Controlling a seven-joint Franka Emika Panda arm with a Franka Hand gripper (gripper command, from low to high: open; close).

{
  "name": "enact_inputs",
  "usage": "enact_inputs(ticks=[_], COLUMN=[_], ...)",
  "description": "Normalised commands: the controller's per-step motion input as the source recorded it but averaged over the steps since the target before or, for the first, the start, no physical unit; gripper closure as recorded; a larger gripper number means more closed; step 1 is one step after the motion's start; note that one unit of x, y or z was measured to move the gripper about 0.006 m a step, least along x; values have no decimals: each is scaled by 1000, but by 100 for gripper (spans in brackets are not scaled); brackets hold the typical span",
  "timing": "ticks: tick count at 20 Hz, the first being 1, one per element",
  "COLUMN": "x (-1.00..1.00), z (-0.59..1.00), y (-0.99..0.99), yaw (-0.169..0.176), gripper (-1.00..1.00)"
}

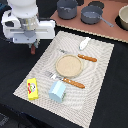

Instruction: Interact with the objects in diverse but meaningful ways.

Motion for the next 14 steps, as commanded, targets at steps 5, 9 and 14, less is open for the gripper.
enact_inputs(ticks=[5, 9, 14], x=[0, 1, 0], z=[-293, -116, -12], y=[-2, 0, 0], yaw=[0, 0, 0], gripper=[100, 100, -100])
